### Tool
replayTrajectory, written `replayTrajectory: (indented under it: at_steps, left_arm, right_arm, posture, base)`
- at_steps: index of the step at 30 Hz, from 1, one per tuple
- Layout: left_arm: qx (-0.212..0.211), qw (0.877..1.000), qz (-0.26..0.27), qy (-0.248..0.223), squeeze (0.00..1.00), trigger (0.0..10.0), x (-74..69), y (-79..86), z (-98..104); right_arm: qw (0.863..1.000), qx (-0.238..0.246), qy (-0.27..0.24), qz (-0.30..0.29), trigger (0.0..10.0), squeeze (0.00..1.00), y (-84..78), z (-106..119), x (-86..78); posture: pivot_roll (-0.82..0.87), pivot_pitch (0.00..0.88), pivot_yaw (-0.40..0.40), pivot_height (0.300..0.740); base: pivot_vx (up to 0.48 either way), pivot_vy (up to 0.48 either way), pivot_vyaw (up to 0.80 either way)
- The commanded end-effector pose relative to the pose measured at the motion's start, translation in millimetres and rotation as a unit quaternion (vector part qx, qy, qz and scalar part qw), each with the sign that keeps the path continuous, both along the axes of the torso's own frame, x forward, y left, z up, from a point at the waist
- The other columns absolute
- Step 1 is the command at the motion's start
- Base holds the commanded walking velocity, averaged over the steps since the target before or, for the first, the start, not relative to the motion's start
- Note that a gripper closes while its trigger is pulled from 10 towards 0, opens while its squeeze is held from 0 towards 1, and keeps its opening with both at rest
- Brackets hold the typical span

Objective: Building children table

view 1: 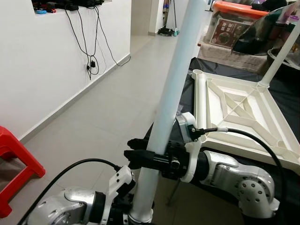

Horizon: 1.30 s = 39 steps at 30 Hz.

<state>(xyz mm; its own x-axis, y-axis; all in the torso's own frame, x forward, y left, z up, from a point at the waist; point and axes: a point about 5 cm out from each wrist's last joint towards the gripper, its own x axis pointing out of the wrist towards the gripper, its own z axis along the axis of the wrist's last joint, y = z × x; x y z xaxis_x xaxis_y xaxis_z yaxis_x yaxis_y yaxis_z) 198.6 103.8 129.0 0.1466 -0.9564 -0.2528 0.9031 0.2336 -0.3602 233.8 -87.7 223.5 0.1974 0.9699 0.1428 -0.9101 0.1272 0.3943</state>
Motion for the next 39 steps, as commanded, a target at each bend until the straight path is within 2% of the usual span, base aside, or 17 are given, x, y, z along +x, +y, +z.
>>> replayTrajectory:
  at_steps: [1,4,5,10,11,12,13,14,15,16,17,18,19,20,25,34,39]
  left_arm:
    - [0.012,1.000,0.023,-0.002,1.00,10.0,2.0,3.8,-4.0]
    - [0.018,0.998,0.064,-0.018,1.00,10.0,6.8,5.1,-6.5]
    - [0.011,0.992,0.122,-0.040,0.00,10.0,15.9,3.8,-5.3]
    - [-0.003,0.976,0.207,-0.068,0.00,10.0,30.3,0.2,-0.5]
    - [-0.010,0.968,0.239,-0.078,0.00,10.0,35.5,-1.5,2.0]
    - [-0.010,0.968,0.239,-0.078,0.00,10.0,35.5,-1.5,2.0]
    - [-0.017,0.960,0.266,-0.085,0.00,10.0,40.3,-3.2,4.0]
    - [-0.019,0.951,0.291,-0.099,0.00,10.0,44.7,-4.6,5.9]
    - [-0.019,0.951,0.291,-0.099,0.00,10.0,44.7,-4.6,5.9]
    - [-0.022,0.946,0.307,-0.107,0.00,10.0,47.5,-5.8,7.4]
    - [-0.020,0.941,0.319,-0.114,0.00,10.0,49.4,-6.1,8.1]
    - [-0.020,0.941,0.319,-0.114,0.00,10.0,49.4,-6.1,8.1]
    - [-0.018,0.935,0.335,-0.117,0.00,10.0,51.9,-5.4,8.0]
    - [-0.017,0.931,0.346,-0.118,0.00,10.0,54.0,-4.0,7.9]
    - [-0.012,0.917,0.379,-0.120,0.00,10.0,61.6,2.6,6.3]
    - [-0.011,0.908,0.401,-0.120,0.00,10.0,67.4,8.7,5.8]
    - [-0.015,0.900,0.422,-0.108,0.00,10.0,69.4,8.1,5.2]
  right_arm:
    - [1.000,0.007,-0.020,-0.018,0.0,0.00,-7.9,7.4,3.3]
    - [0.998,0.002,-0.029,-0.054,0.0,0.00,-21.0,9.0,10.4]
    - [0.987,-0.001,-0.041,-0.156,0.0,0.00,-43.0,11.9,28.5]
    - [0.963,-0.001,-0.054,-0.262,0.0,0.00,-62.9,14.9,45.9]
    - [0.946,0.003,-0.062,-0.318,0.0,0.00,-71.2,18.3,54.0]
    - [0.946,0.003,-0.062,-0.318,0.0,0.00,-71.2,18.3,54.0]
    - [0.919,-0.003,-0.075,-0.387,0.0,0.00,-81.4,21.9,62.9]
    - [0.882,0.000,-0.088,-0.464,0.0,0.00,-93.3,28.0,71.0]
    - [0.882,0.000,-0.088,-0.464,0.0,0.00,-93.3,28.0,71.0]
    - [0.854,0.003,-0.100,-0.511,0.0,0.00,-100.9,32.7,74.7]
    - [0.836,0.005,-0.111,-0.538,0.0,0.00,-104.5,36.2,75.8]
    - [0.836,0.005,-0.111,-0.538,0.0,0.00,-104.5,36.2,75.8]
    - [0.823,0.007,-0.116,-0.557,3.7,0.00,-106.0,38.5,76.6]
    - [0.818,0.006,-0.121,-0.562,10.0,0.00,-104.8,39.8,76.9]
    - [0.814,0.001,-0.132,-0.565,10.0,0.00,-95.8,39.0,78.6]
    - [0.814,0.007,-0.130,-0.566,10.0,0.00,-89.2,36.1,81.5]
    - [0.806,0.010,-0.137,-0.575,10.0,0.00,-87.4,36.0,83.8]
  posture:
    - [0.11,0.041,-0.091,0.740]
    - [0.11,0.033,-0.091,0.740]
    - [0.12,0.017,-0.092,0.740]
    - [0.12,0.012,-0.095,0.740]
    - [0.11,0.007,-0.095,0.740]
    - [0.11,0.007,-0.095,0.740]
    - [0.11,0.005,-0.092,0.740]
    - [0.11,0.004,-0.093,0.740]
    - [0.11,0.004,-0.093,0.740]
    - [0.11,0.004,-0.093,0.740]
    - [0.11,0.004,-0.093,0.740]
    - [0.11,0.004,-0.093,0.740]
    - [0.12,0.006,-0.096,0.740]
    - [0.12,0.006,-0.096,0.740]
    - [0.12,0.013,-0.102,0.740]
    - [0.12,0.025,-0.108,0.740]
    - [0.11,0.030,-0.110,0.740]
  base:
    - [0.000,0.000,0.00]
    - [0.000,0.000,0.00]
    - [0.000,0.000,0.00]
    - [0.000,0.000,0.00]
    - [0.000,0.000,0.00]
    - [0.000,0.000,0.00]
    - [0.000,0.000,0.00]
    - [0.000,0.000,0.00]
    - [0.000,0.000,0.00]
    - [0.000,0.000,0.00]
    - [0.000,0.000,0.00]
    - [0.000,0.000,0.00]
    - [0.000,0.000,0.00]
    - [0.000,0.000,0.00]
    - [0.190,-0.185,0.00]
    - [0.358,-0.315,0.00]
    - [0.085,0.000,0.00]
